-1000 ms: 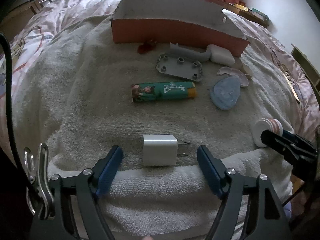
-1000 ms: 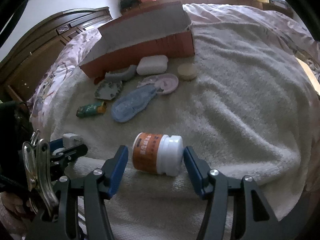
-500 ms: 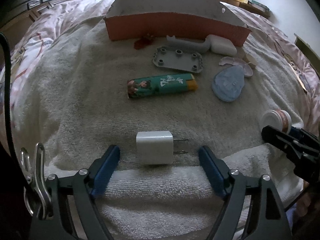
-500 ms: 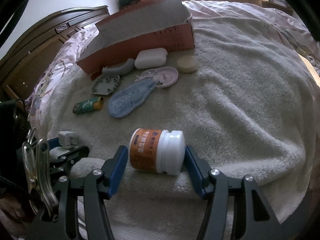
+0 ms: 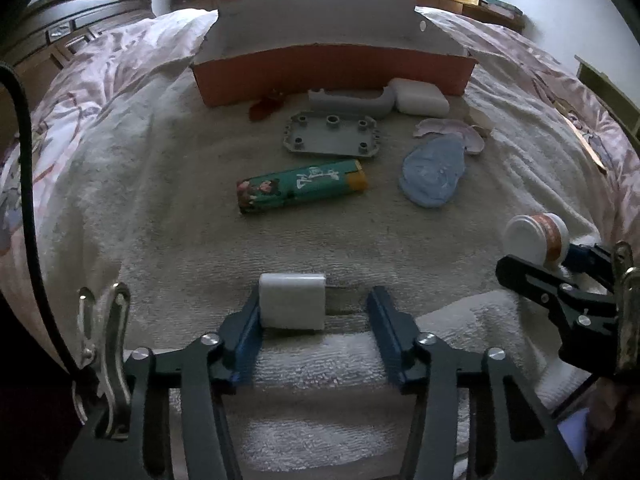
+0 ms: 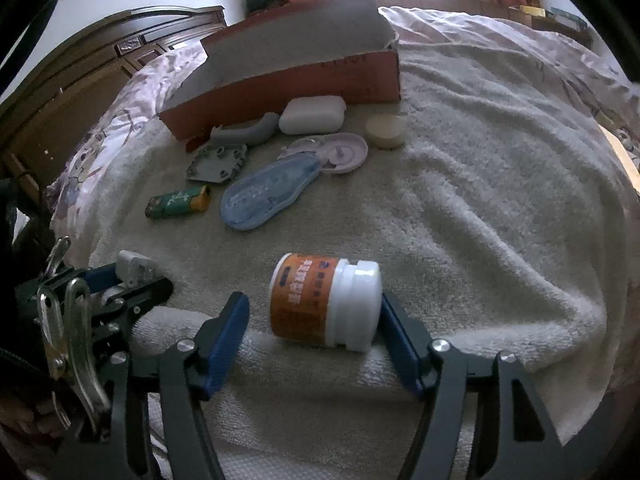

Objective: Organize rigid objects
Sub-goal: 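Grasp the white charger cube with the left tool while the right tool grasps the orange-labelled jar, then carry the charger and the jar over the cardboard box with both tools, then lower and release the charger from the left tool while the right tool releases the jar into the box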

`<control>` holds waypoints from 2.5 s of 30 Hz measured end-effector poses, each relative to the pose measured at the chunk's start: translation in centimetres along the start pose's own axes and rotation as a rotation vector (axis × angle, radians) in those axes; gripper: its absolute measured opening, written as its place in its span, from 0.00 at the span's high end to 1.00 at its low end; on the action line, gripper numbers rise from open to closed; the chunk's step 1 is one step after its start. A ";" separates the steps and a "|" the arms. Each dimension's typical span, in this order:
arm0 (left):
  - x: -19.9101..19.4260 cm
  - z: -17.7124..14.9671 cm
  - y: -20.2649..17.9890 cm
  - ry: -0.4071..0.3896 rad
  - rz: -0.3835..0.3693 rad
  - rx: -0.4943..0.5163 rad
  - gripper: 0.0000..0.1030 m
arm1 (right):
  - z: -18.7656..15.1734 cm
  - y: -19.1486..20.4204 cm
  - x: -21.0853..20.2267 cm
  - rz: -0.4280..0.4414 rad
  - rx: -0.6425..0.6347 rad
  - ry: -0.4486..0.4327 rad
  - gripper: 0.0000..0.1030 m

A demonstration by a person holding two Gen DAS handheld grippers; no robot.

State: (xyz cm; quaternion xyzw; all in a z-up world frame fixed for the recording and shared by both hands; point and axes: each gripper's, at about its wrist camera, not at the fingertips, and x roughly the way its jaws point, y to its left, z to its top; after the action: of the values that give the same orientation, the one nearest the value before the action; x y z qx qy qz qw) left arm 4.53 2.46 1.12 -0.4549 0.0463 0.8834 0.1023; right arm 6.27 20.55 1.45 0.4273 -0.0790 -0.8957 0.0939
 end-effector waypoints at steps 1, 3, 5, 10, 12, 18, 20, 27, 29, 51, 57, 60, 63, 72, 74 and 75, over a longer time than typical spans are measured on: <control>0.0 0.0 0.2 -0.001 -0.007 -0.008 0.56 | 0.0 0.0 -0.1 -0.007 0.001 -0.001 0.39; -0.2 0.0 0.4 -0.001 -0.021 -0.017 0.56 | -0.1 -0.1 -0.1 -0.021 0.004 -0.003 0.48; -0.2 0.0 0.4 -0.001 -0.030 -0.019 0.56 | -0.1 -0.3 -0.3 -0.019 0.011 -0.006 0.49; -0.8 0.0 0.5 -0.020 -0.052 -0.010 0.56 | 0.0 -0.4 -0.6 -0.010 0.012 -0.014 0.49; -1.3 0.3 0.5 -0.038 -0.056 -0.008 0.56 | 0.1 -0.4 -0.7 -0.001 0.012 -0.018 0.49; -2.3 1.2 0.9 -0.079 -0.055 -0.010 0.56 | 0.6 0.0 -1.6 0.021 -0.011 -0.052 0.49; -2.7 1.7 1.1 -0.094 -0.051 -0.007 0.56 | 0.9 0.3 -1.9 0.027 -0.025 -0.061 0.49; -3.9 3.8 1.9 -0.154 -0.041 -0.008 0.56 | 2.4 0.9 -2.0 0.050 -0.059 -0.074 0.49; -4.0 4.5 2.2 -0.165 -0.039 -0.011 0.56 | 3.0 1.0 -2.0 0.057 -0.064 -0.077 0.51; -2.6 11.4 3.3 -0.211 -0.041 0.008 0.56 | 10.3 0.7 -1.1 0.086 -0.072 -0.138 0.53; -1.5 14.5 4.0 -0.221 -0.043 0.000 0.56 | 13.2 0.4 -0.7 0.076 -0.068 -0.180 0.53; -0.6 16.0 4.3 -0.226 -0.038 -0.006 0.56 | 14.9 0.3 -0.2 0.063 -0.068 -0.205 0.53; 0.4 17.4 4.2 -0.237 -0.026 -0.002 0.56 | 16.3 0.3 0.7 0.059 -0.063 -0.224 0.53; 4.0 20.3 3.9 -0.213 -0.010 -0.033 0.56 | 19.3 -0.7 3.8 0.035 -0.081 -0.243 0.53; 4.7 20.6 3.9 -0.200 -0.005 -0.043 0.56 | 19.9 -1.3 4.5 0.029 -0.077 -0.239 0.53; 5.0 20.7 3.8 -0.193 -0.004 -0.048 0.56 | 20.0 -1.5 4.7 0.028 -0.075 -0.238 0.53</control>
State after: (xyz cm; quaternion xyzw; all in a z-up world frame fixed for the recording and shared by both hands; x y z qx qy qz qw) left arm -15.60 3.08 9.06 -0.3702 0.0142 0.9238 0.0971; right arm -12.38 22.12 10.03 0.3132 -0.0618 -0.9410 0.1122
